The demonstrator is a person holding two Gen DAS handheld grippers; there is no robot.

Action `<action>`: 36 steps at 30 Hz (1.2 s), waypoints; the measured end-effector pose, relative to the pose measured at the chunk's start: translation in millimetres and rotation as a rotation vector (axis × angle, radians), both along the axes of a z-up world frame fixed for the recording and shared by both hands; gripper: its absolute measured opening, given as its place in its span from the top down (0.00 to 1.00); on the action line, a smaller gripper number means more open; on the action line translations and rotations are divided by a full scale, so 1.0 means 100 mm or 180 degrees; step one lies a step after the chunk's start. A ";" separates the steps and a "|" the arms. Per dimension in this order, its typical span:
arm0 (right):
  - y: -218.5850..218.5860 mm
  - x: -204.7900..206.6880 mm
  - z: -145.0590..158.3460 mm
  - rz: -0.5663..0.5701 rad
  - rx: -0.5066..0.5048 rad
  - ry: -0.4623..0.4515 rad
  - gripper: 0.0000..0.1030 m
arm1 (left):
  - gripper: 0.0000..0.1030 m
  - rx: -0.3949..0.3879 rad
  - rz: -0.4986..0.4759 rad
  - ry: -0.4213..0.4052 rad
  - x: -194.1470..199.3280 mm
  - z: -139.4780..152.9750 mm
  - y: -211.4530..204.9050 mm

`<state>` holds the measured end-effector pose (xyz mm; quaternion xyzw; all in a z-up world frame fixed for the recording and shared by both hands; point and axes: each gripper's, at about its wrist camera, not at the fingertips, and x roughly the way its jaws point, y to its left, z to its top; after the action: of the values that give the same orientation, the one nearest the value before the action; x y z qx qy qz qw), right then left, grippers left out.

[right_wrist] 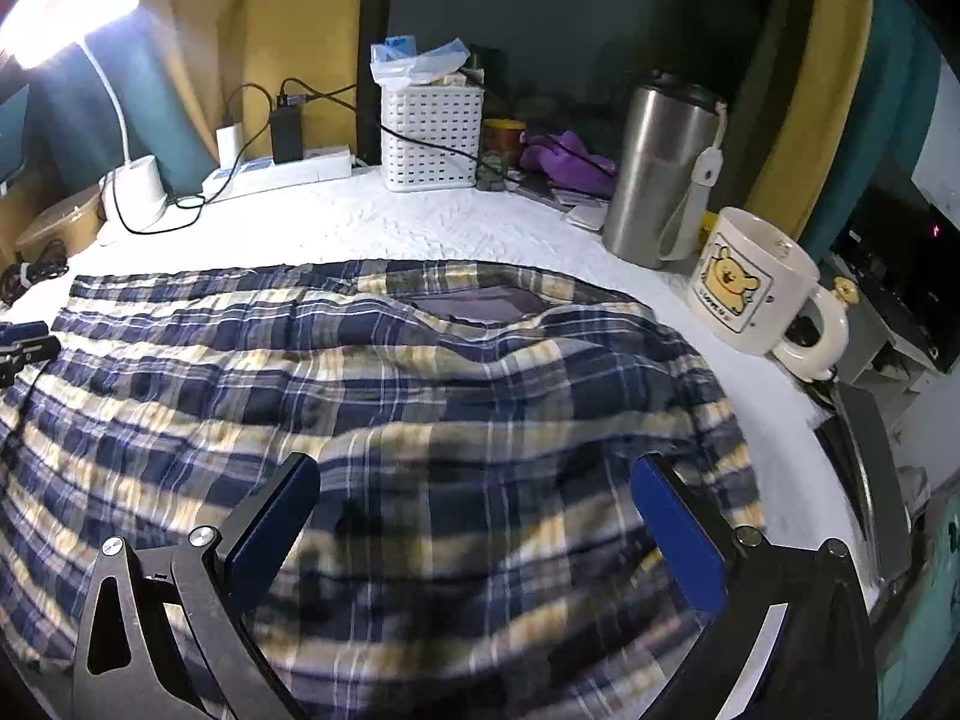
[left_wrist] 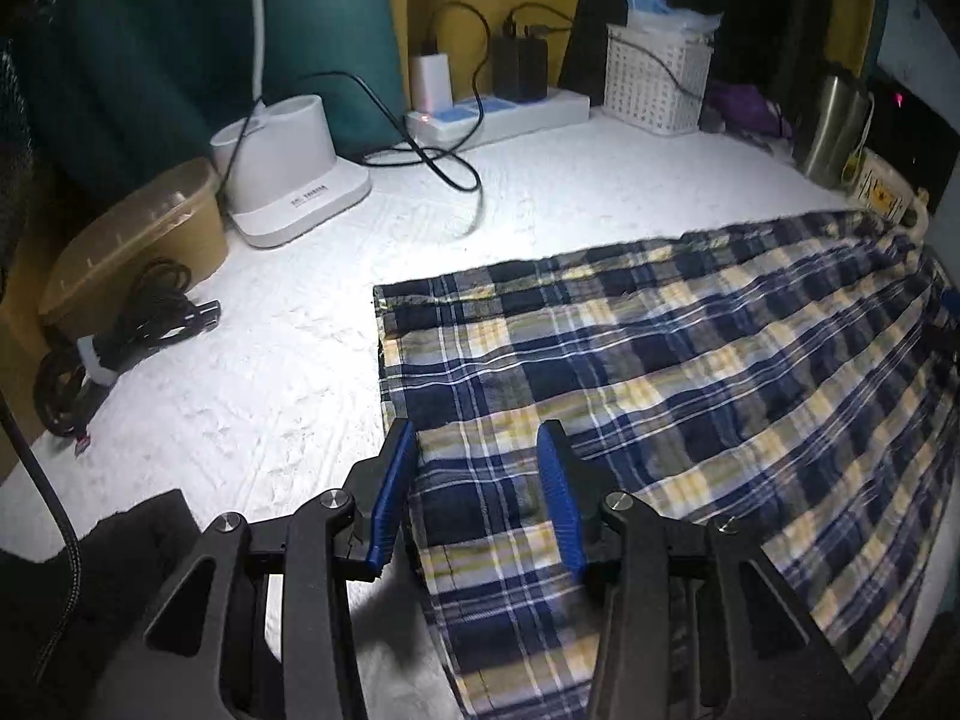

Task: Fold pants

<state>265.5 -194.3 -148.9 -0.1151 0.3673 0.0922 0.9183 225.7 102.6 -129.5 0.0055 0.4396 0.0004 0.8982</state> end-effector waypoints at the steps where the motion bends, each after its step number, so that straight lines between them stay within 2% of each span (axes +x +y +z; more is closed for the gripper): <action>1: 0.01 0.04 -0.04 -0.0013 -0.0008 0.0037 0.00 | 0.60 0.0026 0.0004 -0.0009 0.01 -0.01 0.00; 7: 0.02 0.17 -0.19 -0.0102 -0.0060 0.0139 0.00 | 0.57 -0.0069 0.0146 0.0007 0.07 -0.02 0.16; 9: -0.02 0.22 -0.20 -0.0144 -0.0013 0.0195 0.00 | 0.57 0.0007 0.0223 0.0004 0.07 -0.02 0.19; 11: -0.04 0.24 -0.20 -0.0169 0.0018 0.0213 0.00 | 0.57 0.0245 0.0297 -0.0019 0.07 0.00 0.17; 13: -0.04 0.24 -0.20 -0.0175 0.0020 0.0211 0.00 | 0.57 0.0274 0.0304 -0.0015 0.07 0.01 0.17; 16: -0.06 0.15 -0.14 -0.0173 0.0042 0.0156 0.00 | 0.57 0.0202 0.0336 -0.0071 0.02 0.06 0.19; 21: -0.18 -0.07 0.01 -0.0155 0.0157 0.0045 0.00 | 0.57 -0.0134 0.0384 -0.0287 -0.20 0.27 0.23; 25: -0.35 -0.28 0.10 -0.0253 0.0271 -0.0029 0.00 | 0.57 -0.0163 0.0290 -0.0315 -0.37 0.34 0.09; 28: -0.48 -0.41 0.08 -0.0336 0.0474 0.0029 0.00 | 0.57 -0.0214 0.0209 -0.0312 -0.49 0.36 -0.03; 36: -0.69 -0.70 -0.01 -0.0409 0.0601 0.0128 0.00 | 0.57 -0.0350 0.0221 -0.0308 -0.73 0.40 -0.21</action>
<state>196.0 -263.0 -150.3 -0.0023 0.3819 0.0696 0.9216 152.3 81.9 -89.8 -0.0592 0.3951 0.0077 0.9167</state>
